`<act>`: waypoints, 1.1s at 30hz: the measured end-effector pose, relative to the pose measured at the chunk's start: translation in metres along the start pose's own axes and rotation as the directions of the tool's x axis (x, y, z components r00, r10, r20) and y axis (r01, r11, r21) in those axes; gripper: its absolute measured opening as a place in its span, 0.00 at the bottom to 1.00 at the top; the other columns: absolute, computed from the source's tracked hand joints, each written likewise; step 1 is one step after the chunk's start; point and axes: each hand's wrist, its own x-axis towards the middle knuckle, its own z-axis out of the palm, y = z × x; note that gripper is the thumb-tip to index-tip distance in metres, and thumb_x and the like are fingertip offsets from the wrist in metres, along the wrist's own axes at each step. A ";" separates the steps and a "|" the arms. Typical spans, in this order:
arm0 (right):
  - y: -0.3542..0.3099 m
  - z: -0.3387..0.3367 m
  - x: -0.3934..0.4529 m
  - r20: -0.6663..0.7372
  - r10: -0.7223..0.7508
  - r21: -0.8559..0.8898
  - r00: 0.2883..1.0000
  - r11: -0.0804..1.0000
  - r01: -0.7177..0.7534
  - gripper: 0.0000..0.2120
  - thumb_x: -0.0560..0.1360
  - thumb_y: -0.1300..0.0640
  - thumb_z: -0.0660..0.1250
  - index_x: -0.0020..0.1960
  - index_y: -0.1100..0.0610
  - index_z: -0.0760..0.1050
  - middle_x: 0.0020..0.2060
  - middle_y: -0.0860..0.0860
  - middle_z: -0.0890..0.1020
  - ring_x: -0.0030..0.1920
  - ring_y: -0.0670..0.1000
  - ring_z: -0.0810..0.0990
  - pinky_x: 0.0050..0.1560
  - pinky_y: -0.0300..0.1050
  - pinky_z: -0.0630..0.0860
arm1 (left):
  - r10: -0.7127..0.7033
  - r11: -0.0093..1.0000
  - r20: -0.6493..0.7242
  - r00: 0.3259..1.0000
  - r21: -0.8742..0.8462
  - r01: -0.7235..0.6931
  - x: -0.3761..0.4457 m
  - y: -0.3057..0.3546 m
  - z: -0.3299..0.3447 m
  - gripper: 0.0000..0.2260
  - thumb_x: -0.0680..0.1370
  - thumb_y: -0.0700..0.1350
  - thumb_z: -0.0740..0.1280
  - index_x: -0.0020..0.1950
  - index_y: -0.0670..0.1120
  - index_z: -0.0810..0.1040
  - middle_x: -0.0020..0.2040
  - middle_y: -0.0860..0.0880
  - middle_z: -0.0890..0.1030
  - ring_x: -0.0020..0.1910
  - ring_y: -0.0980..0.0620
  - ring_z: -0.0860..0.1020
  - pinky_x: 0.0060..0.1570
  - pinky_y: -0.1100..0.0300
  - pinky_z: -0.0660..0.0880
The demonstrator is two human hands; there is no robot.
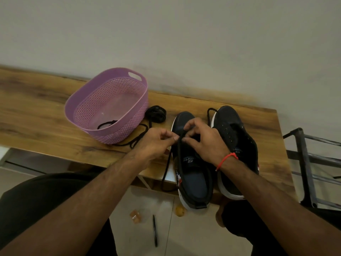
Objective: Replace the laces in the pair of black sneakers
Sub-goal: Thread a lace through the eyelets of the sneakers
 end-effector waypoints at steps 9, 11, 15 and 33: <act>-0.013 0.002 -0.004 0.071 0.042 -0.215 0.997 0.976 -0.026 0.18 0.79 0.38 0.61 0.65 0.43 0.76 0.67 0.46 0.72 0.71 0.52 0.62 0.68 0.56 0.59 | 0.250 0.968 -0.105 0.962 0.035 -0.248 -0.002 0.027 -0.024 0.07 0.84 0.48 0.64 0.53 0.48 0.80 0.52 0.51 0.84 0.53 0.53 0.82 0.52 0.56 0.78; -0.015 0.004 -0.002 0.063 0.055 -0.213 0.996 0.976 -0.041 0.16 0.79 0.39 0.62 0.63 0.42 0.76 0.67 0.45 0.72 0.72 0.53 0.62 0.68 0.57 0.59 | 0.265 0.912 -0.069 0.962 -0.305 -0.274 -0.006 0.035 -0.030 0.08 0.86 0.45 0.60 0.52 0.44 0.76 0.52 0.47 0.86 0.55 0.47 0.84 0.58 0.50 0.80; -0.017 0.004 0.001 0.038 0.066 -0.212 0.997 0.976 -0.057 0.12 0.80 0.41 0.61 0.60 0.40 0.77 0.66 0.43 0.74 0.72 0.53 0.63 0.69 0.61 0.59 | 0.366 0.838 -0.035 0.930 -0.422 -0.346 -0.007 0.040 -0.036 0.07 0.86 0.45 0.59 0.54 0.44 0.73 0.40 0.48 0.81 0.45 0.44 0.84 0.53 0.45 0.82; -0.023 -0.002 -0.002 0.000 -0.025 -0.140 1.000 0.990 0.025 0.09 0.78 0.45 0.63 0.57 0.42 0.75 0.60 0.45 0.75 0.66 0.51 0.70 0.68 0.62 0.65 | 0.467 0.636 0.131 0.874 0.637 -0.436 0.011 0.006 -0.022 0.13 0.81 0.52 0.67 0.65 0.52 0.79 0.51 0.56 0.80 0.47 0.62 0.77 0.49 0.60 0.79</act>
